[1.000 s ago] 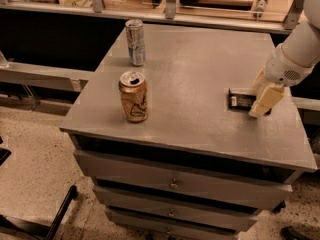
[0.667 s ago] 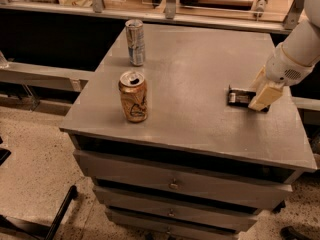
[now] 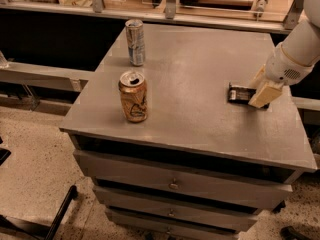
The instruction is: Move rxbar chocolate near redbull can
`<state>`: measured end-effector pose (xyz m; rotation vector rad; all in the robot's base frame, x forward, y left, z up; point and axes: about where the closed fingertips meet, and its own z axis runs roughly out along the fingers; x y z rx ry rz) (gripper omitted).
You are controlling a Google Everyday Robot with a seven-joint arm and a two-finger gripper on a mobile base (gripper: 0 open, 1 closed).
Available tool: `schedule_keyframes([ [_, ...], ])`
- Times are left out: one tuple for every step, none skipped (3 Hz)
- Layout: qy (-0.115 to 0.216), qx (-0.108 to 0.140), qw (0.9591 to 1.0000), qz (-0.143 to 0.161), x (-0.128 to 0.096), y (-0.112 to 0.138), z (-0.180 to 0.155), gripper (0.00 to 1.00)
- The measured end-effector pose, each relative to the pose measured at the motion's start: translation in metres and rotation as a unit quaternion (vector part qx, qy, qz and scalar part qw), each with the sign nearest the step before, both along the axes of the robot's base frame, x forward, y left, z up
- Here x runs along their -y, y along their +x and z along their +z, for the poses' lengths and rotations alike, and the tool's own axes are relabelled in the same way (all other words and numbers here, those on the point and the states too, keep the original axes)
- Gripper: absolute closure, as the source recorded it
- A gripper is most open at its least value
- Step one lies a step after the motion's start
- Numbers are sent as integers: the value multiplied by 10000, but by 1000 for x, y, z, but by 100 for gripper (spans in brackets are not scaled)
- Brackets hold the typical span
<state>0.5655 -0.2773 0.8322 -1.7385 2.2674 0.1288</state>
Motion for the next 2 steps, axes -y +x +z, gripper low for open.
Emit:
schedule_keyframes([
  [238, 178, 9996, 9, -6, 10, 7, 100],
  [431, 410, 9981, -130, -6, 25, 23, 100],
])
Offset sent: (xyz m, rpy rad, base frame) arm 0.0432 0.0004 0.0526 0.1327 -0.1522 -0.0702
